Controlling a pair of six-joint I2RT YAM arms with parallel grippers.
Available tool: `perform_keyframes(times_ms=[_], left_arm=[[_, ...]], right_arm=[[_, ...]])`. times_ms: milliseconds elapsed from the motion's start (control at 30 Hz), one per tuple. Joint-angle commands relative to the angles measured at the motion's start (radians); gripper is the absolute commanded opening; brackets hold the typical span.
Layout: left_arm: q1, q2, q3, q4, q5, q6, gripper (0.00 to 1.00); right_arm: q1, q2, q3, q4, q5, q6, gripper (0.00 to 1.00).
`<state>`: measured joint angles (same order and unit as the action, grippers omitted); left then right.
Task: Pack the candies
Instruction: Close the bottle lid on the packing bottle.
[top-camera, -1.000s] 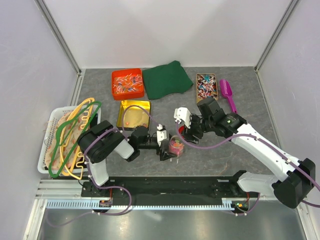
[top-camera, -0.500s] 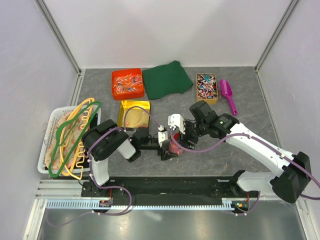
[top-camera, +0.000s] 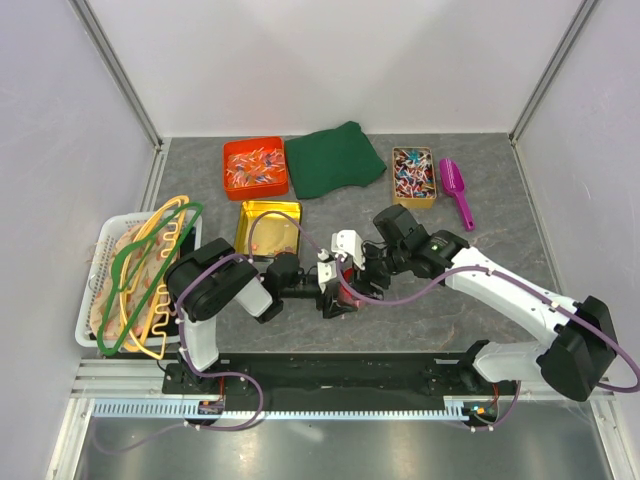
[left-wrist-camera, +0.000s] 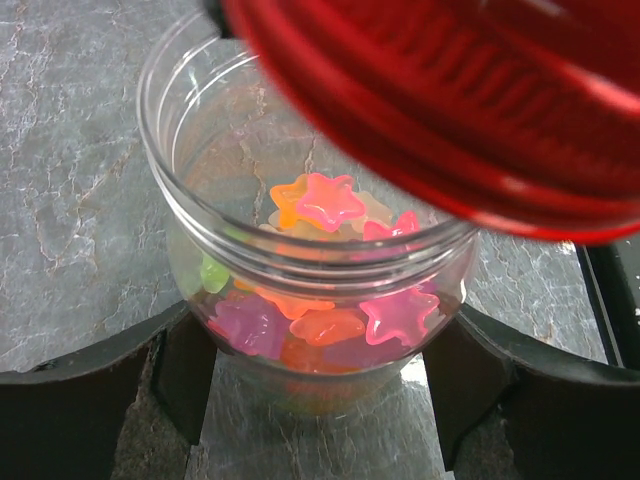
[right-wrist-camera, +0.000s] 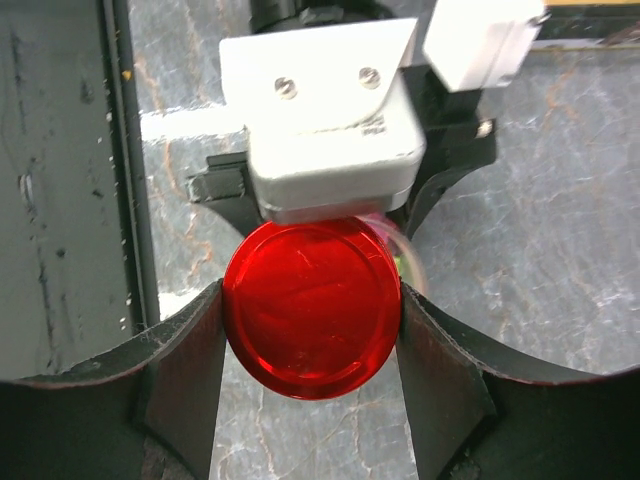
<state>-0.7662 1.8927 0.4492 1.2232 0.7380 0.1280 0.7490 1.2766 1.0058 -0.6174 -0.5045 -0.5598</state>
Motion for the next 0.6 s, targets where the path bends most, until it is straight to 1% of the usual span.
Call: perform_keyframes(times_ms=[0, 200, 567], left_arm=[[-0.004, 0.008, 0.026, 0.036, -0.002, 0.004, 0.77], [-0.005, 0.008, 0.025, 0.035, -0.006, 0.012, 0.77], [-0.005, 0.006, 0.023, 0.035, -0.014, 0.018, 0.77]], right_arm=[[0.004, 0.001, -0.012, 0.084, 0.001, 0.018, 0.56], [0.004, 0.043, -0.024, 0.108, 0.021, 0.021, 0.56], [-0.037, 0.023, -0.056, 0.148, 0.041, 0.028, 0.56]])
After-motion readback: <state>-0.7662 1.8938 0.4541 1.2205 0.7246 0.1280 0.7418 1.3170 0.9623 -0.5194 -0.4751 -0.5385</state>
